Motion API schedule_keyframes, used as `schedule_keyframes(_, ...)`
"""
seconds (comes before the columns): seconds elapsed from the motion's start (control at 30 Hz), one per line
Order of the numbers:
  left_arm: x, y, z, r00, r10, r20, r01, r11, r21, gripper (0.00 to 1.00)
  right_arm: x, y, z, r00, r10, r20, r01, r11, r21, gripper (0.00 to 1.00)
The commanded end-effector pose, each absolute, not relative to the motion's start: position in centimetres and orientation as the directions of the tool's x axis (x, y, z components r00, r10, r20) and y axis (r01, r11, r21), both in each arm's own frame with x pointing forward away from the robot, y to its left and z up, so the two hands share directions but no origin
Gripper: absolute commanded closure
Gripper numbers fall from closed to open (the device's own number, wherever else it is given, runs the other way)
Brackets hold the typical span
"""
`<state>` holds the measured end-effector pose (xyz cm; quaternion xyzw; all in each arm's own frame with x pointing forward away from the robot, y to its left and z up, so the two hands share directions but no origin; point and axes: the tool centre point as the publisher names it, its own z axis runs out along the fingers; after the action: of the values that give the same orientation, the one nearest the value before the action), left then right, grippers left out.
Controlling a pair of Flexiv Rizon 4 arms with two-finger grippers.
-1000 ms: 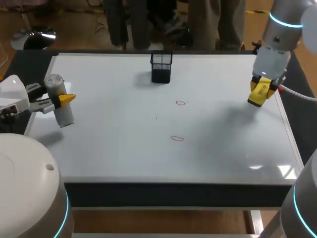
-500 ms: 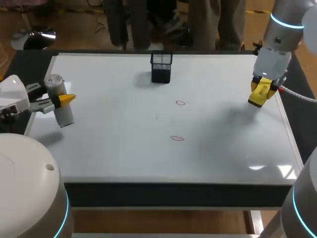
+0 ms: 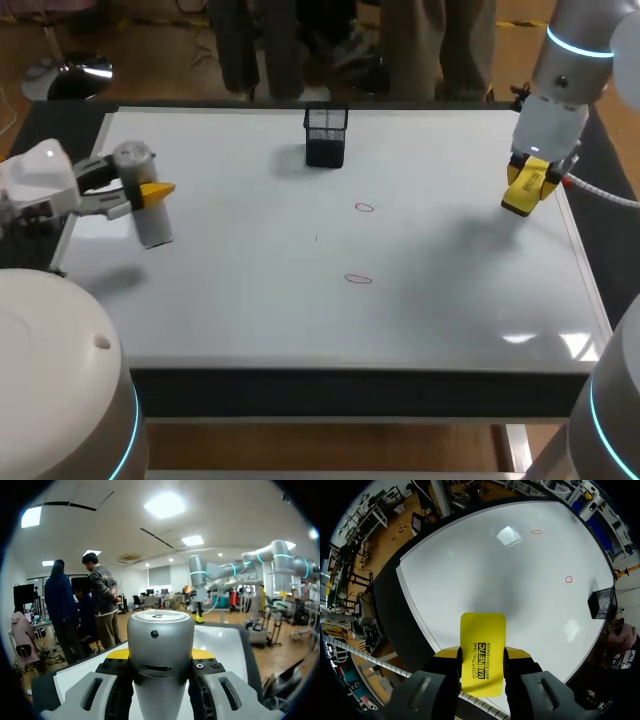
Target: Pick up the inspection probe, press it on each red-marked spot on the whiteboard one by one, put down the probe, pick up the eraser, and wipe off all the red marks.
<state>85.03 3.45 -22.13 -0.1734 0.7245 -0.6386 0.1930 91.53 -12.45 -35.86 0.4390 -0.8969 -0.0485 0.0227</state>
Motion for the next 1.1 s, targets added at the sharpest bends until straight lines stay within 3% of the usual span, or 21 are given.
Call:
schedule_keyframes(0.03, 87.3, 1.0, -22.0, -0.897, -0.439, -0.048, -0.012, 0.133, -0.991, 1.00, 91.6, -12.5, -35.8, -0.612, -0.791, 0.001, -0.787, 0.608, 0.106, 1.00)
schedule_keyframes(1.1, 90.8, -20.1, -23.2, -0.999, -0.028, -0.033, 0.030, 0.100, -0.995, 1.00, 91.6, -12.5, -35.8, -0.612, -0.791, 0.001, -0.787, 0.608, 0.106, 1.00)
